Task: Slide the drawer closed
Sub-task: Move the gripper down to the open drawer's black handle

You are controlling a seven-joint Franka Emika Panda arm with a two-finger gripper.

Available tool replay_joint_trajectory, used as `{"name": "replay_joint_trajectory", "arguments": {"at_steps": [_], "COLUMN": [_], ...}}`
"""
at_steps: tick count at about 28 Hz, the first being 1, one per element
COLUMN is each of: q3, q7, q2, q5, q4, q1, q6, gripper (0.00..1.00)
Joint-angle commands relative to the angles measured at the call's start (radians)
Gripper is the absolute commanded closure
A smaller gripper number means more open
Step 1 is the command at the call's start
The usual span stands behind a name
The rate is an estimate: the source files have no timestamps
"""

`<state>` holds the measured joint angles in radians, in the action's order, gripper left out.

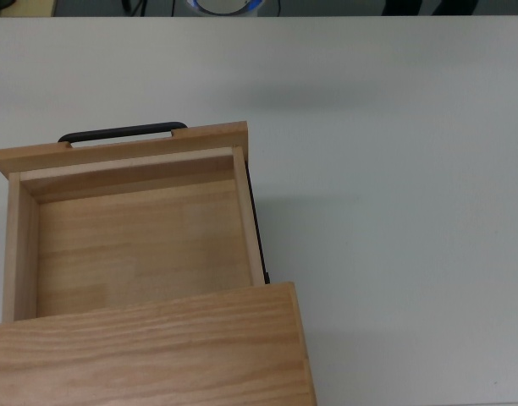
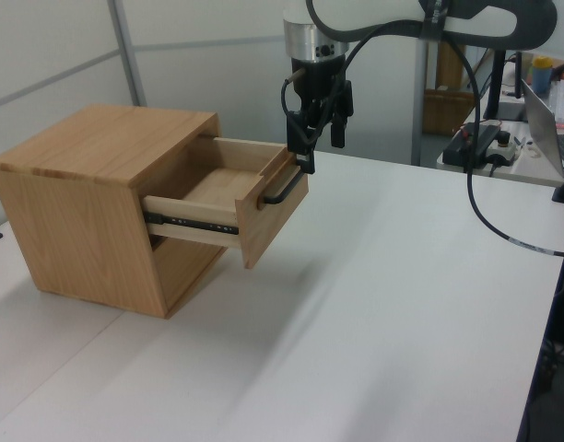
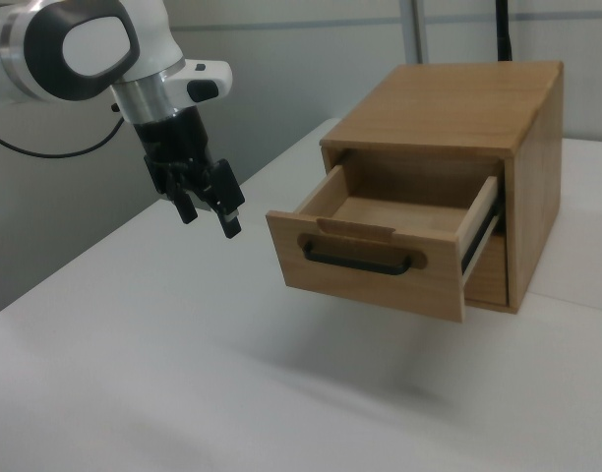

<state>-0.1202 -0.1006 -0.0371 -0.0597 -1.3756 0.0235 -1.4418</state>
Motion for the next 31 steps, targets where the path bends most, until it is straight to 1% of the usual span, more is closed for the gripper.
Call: {"name": "replay_joint_trajectory", "arguments": {"at_steps": [1, 5, 14, 15, 18, 22, 27, 30, 31], "q3": [-0.002, -0.001, 0.004, 0.005, 0.005, 0.005, 0.005, 0.005, 0.005], "q7": [0.019, 0.061, 0.067, 0.065, 0.058, 0.058, 0.056, 0.056, 0.056], "q2": [0.002, 0.0, -0.02, -0.039, -0.066, -0.095, -0.135, -0.15, -0.153], "q5": [-0.008, 0.006, 0.0, -0.006, -0.012, -0.023, -0.063, -0.065, -0.063], "q4": [-0.008, -0.008, -0.017, -0.016, -0.016, -0.014, -0.016, -0.016, -0.017], "q1": [-0.002, -0.002, 0.0, 0.0, 0.004, 0.033, 0.046, 0.052, 0.053], "q6": [0.011, 0.009, 0.009, 0.011, 0.011, 0.009, 0.006, -0.009, -0.049], "gripper": [0.99, 1.0, 1.0, 1.0, 1.0, 1.0, 1.0, 1.0, 1.0]}}
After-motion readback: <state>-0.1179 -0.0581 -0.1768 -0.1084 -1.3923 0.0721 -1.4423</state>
